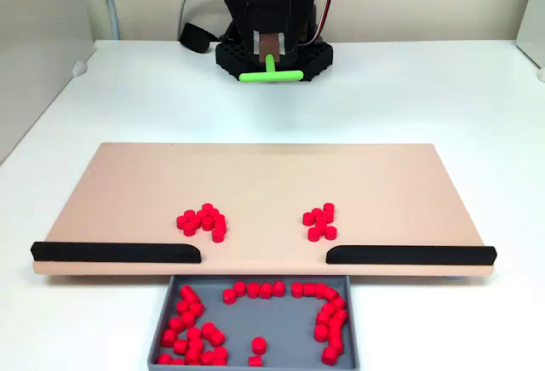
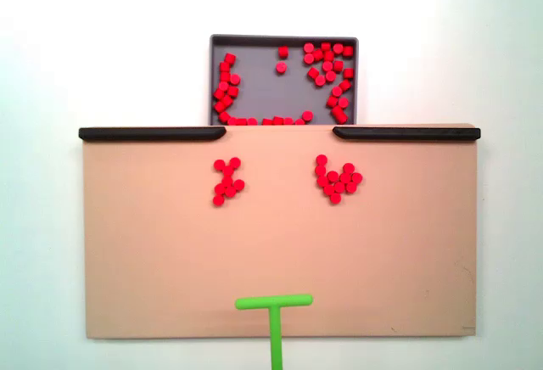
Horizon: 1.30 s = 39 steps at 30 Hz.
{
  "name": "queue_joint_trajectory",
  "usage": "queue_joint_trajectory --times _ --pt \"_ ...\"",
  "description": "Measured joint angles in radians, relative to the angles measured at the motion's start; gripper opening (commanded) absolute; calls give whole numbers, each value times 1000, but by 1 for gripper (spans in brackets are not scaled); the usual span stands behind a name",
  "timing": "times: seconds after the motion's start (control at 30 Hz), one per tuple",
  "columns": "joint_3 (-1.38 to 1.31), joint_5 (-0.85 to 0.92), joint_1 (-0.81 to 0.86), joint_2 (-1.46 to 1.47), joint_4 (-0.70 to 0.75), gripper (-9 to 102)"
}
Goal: Gather the right side granules
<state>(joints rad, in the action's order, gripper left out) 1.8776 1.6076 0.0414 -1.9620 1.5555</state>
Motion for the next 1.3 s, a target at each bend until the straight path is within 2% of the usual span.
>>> queue_joint_trajectory --times 1.3 --pt "0 0 -2 23 0 0"
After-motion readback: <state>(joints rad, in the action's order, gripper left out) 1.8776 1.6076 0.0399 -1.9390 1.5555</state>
